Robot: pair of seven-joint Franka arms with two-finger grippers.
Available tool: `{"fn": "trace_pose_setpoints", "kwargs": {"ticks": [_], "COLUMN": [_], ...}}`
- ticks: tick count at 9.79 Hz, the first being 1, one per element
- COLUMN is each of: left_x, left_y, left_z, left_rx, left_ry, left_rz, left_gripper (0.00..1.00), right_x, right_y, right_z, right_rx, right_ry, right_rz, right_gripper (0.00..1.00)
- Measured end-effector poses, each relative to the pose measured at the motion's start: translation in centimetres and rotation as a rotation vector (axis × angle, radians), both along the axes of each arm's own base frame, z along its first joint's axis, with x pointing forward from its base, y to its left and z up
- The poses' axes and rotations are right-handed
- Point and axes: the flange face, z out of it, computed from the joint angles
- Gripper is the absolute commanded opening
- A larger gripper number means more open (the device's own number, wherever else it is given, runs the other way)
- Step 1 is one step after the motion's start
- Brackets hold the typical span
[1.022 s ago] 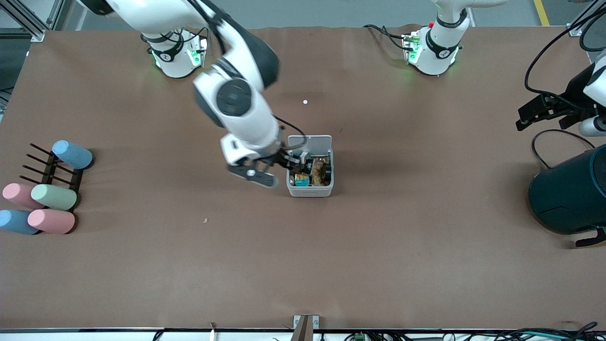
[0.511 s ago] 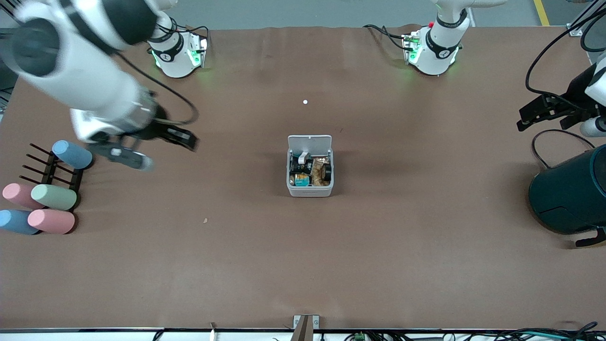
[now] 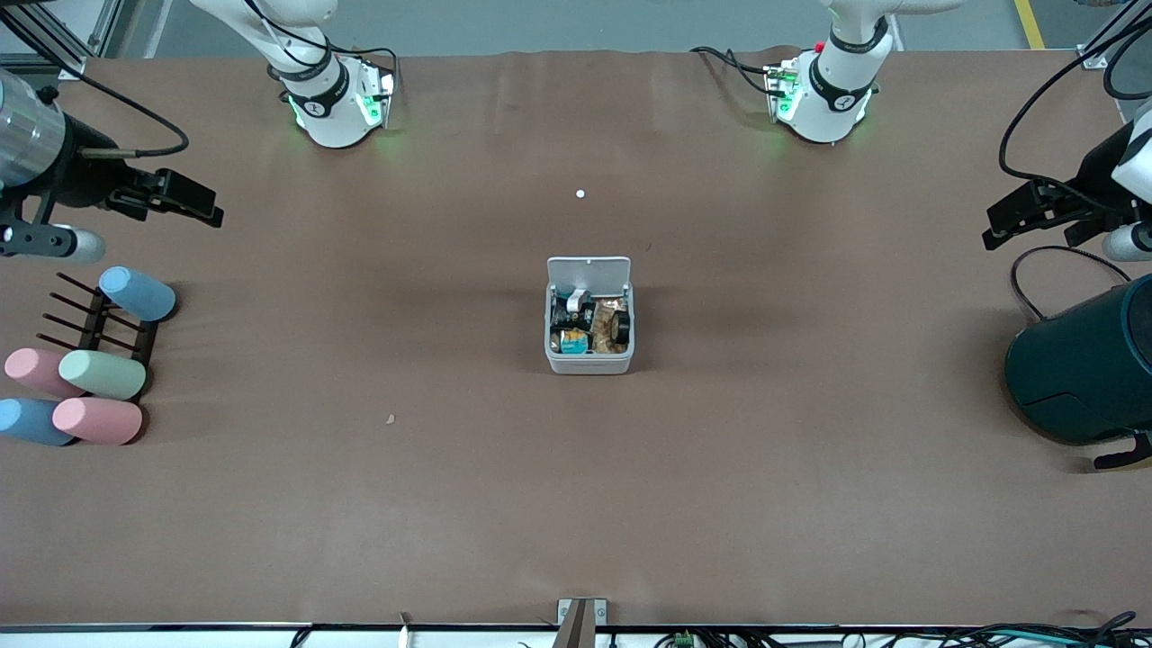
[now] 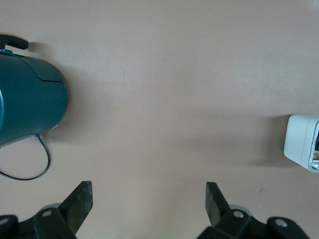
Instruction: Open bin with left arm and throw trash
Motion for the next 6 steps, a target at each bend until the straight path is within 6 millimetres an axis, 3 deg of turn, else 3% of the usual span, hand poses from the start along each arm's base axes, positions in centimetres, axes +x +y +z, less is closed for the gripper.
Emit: {"fn": "trace_pose_setpoints", "kwargs": {"ticks": [3, 6], "left_x": [0.00, 0.06], "left_y": [-0.08, -0.32], "left_z": [0.08, -0.05], "left_rx": [0.004, 0.004], "left_ry": [-0.002, 0.000], "left_rz": [-0.004, -0.009], "left_gripper": [1.00, 1.00], "right_x": [-0.77, -0.68], "right_y": [0.80, 0.05], "right_z": [0.82, 0.89], "right_rx": [-0.004, -0.006], "right_ry": [-0.018, -0.020], "right_rz": [0.011, -0.003], "right_gripper": [1.00, 1.00]}}
